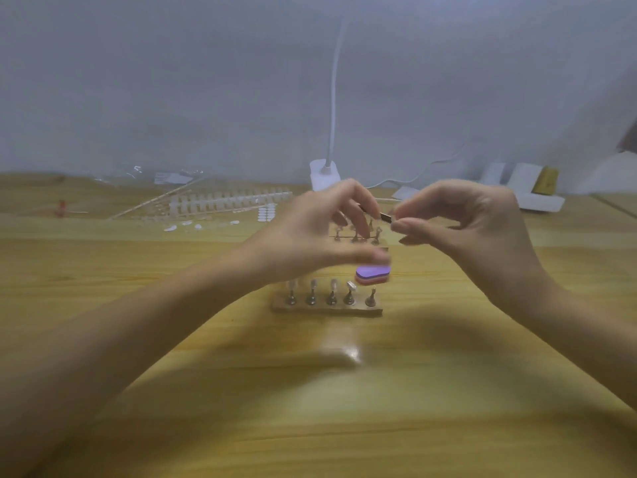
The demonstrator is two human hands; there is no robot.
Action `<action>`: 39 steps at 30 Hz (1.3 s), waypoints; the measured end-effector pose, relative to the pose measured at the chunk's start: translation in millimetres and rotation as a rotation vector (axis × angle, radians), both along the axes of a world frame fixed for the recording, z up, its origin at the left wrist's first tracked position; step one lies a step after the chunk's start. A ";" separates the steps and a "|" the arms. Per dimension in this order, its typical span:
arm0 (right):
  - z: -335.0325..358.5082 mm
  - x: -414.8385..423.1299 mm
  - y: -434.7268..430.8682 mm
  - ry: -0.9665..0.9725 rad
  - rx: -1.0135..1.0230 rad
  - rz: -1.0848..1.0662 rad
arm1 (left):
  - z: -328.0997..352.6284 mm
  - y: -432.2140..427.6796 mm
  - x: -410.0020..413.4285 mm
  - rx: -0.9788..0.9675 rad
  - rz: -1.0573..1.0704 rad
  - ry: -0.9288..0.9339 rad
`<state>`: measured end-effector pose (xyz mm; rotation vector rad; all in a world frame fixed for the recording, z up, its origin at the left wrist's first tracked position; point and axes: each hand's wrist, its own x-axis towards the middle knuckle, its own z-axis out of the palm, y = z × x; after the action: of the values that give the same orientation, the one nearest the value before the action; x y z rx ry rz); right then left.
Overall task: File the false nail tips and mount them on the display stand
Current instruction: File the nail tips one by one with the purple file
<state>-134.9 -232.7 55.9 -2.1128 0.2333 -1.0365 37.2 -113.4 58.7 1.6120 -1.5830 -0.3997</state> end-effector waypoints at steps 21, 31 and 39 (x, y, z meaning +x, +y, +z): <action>-46.3 -6.0 17.1 0.201 0.148 -0.044 | -37.2 -4.3 -23.3 -0.026 0.179 -0.370; -47.2 -5.3 18.1 0.214 0.089 -0.092 | -35.7 -3.2 -24.8 -0.034 0.211 -0.406; -48.5 -6.2 17.3 0.231 0.076 -0.074 | -33.2 -1.9 -23.8 -0.033 0.214 -0.455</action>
<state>-141.0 -215.3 7.5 -2.1672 0.4600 -0.8105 13.4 -115.2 25.5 1.9155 -1.7033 0.1175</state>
